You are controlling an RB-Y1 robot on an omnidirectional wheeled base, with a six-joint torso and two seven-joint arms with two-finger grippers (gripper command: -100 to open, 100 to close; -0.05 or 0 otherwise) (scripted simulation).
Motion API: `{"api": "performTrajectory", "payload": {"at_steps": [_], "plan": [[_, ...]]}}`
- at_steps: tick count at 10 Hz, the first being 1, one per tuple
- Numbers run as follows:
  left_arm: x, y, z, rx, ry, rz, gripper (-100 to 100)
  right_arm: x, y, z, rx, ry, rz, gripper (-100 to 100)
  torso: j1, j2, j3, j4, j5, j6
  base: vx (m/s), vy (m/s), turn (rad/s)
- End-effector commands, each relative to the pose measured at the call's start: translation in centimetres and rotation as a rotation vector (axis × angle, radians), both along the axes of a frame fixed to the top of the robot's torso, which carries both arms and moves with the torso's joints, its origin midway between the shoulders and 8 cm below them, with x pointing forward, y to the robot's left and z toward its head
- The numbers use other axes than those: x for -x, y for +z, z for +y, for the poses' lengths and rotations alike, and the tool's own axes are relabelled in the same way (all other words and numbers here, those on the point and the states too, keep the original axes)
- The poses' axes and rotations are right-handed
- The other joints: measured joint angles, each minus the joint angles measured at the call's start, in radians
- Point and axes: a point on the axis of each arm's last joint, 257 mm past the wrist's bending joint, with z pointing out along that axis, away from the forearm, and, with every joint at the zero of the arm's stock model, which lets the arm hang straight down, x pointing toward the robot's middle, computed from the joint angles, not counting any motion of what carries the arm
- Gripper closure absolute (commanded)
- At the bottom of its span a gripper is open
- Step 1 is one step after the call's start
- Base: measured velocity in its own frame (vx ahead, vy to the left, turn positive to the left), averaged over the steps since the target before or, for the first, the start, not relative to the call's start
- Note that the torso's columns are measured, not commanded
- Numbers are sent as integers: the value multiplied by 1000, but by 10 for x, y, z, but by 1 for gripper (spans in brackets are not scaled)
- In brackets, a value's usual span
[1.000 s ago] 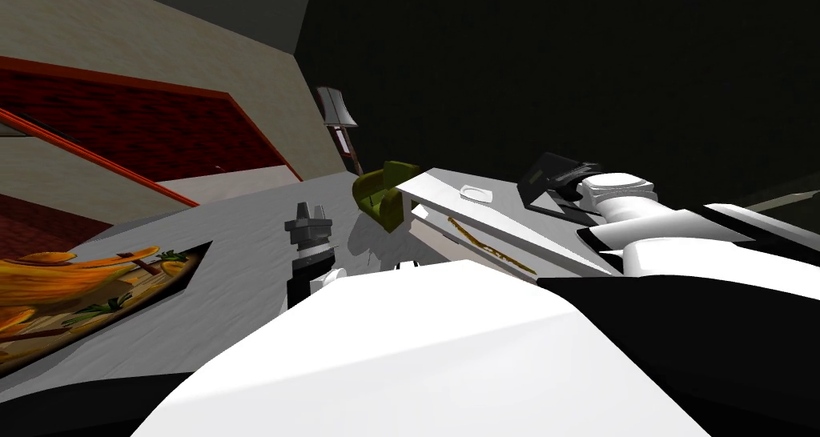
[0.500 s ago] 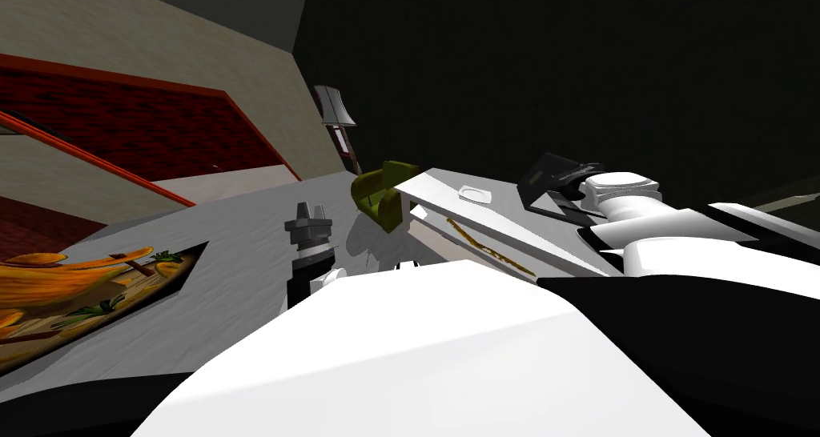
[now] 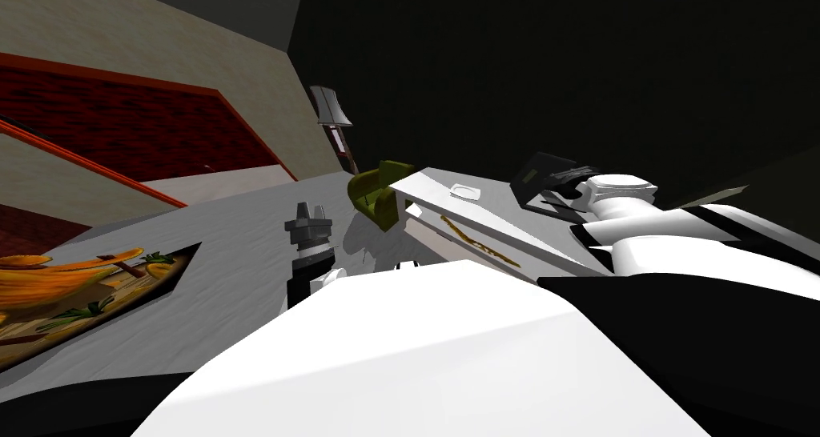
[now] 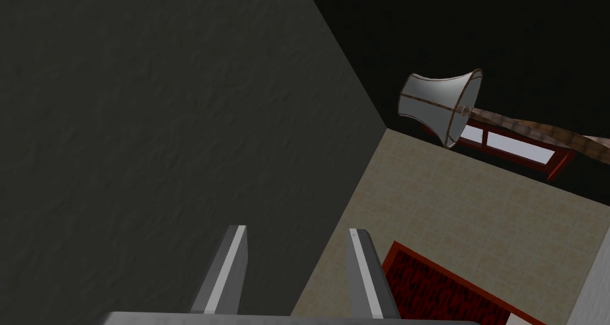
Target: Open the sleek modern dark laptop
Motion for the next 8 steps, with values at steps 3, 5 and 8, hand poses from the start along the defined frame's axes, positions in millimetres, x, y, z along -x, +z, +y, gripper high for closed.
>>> {"api": "performTrajectory", "payload": {"at_steps": [3, 5, 8], "plan": [[0, 0, 0, 0, 0, 0, 0, -6, -5, 6, -37, 11, -34, 100, 1, -5, -3, -2, 0, -3, -11, -24, -39], [0, 0, 0, 0, 0, 0, 0, -12, -10, 11, -36, 19, -30, 100, 0, -4, -3, -1, 0, -4, -7, -35, -42], [0, 0, 0, 0, 0, 0, 0, -17, -15, 16, -69, 28, -60, 100, 2, -3, -2, -1, 1, -4, -1, -15, -22]]}}
